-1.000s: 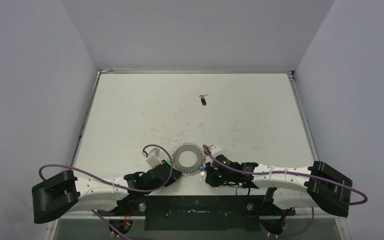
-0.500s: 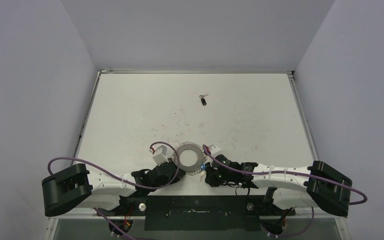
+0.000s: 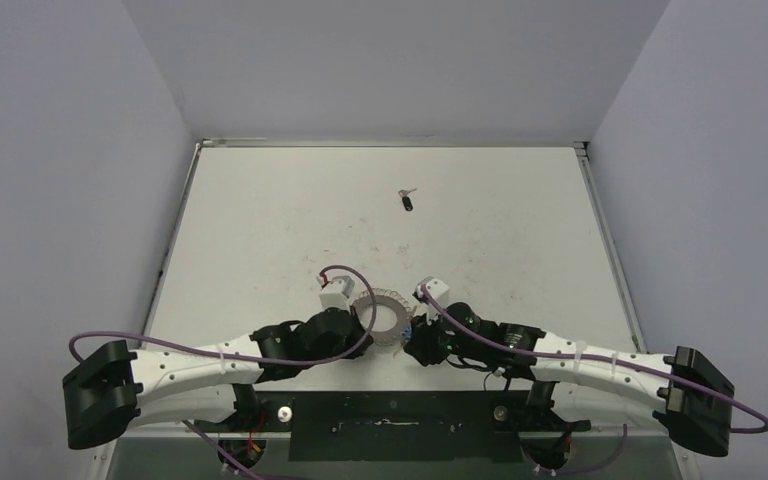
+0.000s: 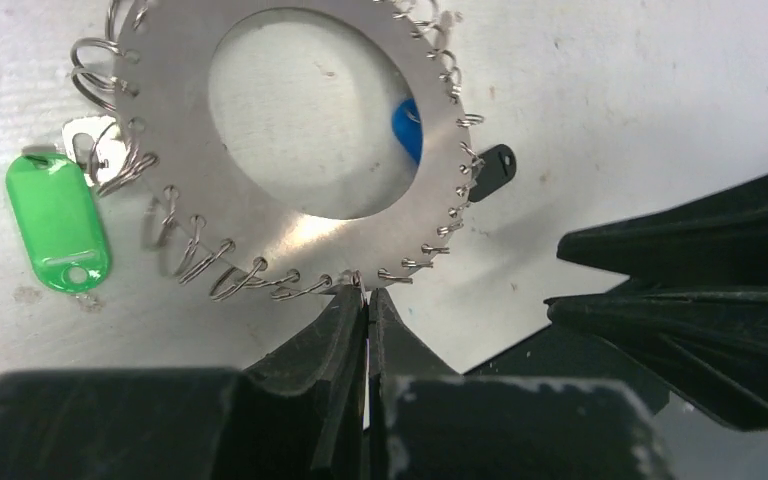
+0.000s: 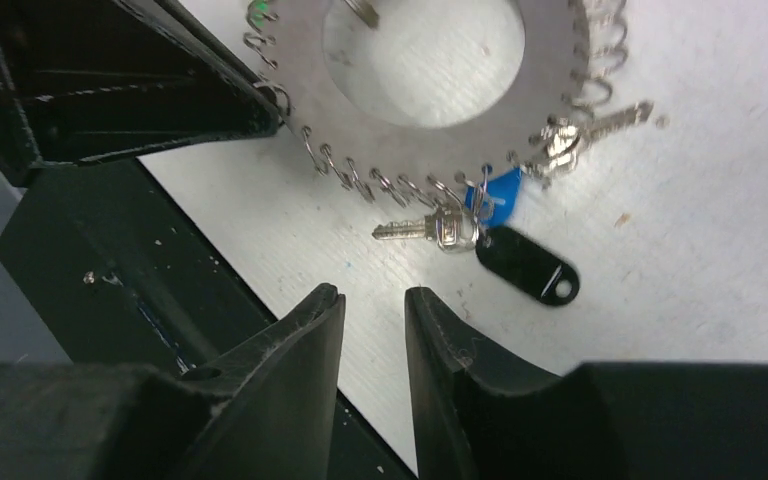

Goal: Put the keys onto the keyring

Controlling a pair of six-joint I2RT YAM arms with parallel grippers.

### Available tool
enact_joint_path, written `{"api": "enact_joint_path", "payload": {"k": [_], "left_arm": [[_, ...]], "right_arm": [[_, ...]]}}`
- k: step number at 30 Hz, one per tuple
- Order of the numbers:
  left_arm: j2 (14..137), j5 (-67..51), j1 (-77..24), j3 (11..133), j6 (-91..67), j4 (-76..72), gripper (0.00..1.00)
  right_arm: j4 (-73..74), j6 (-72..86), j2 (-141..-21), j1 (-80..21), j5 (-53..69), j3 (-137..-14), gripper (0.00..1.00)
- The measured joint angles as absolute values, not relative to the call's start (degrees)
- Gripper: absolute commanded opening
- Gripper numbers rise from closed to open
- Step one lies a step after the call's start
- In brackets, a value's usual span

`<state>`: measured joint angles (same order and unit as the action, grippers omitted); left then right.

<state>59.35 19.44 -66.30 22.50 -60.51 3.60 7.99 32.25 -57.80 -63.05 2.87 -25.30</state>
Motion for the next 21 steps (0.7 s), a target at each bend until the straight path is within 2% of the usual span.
{"api": "enact_joint_path", "payload": {"k": [11, 21], "left_arm": [[61.3, 9.0, -64.1, 39.4, -39.1, 23.6, 0.00], [58.4, -1.7, -60.9, 40.4, -24.6, 26.9, 0.00]], "right_arm": [[0.3, 10.9, -49.7, -62.9, 7.2, -26.0, 0.35], [-5.0, -6.4, -48.8, -58.8, 21.1, -26.0, 0.40]]}}
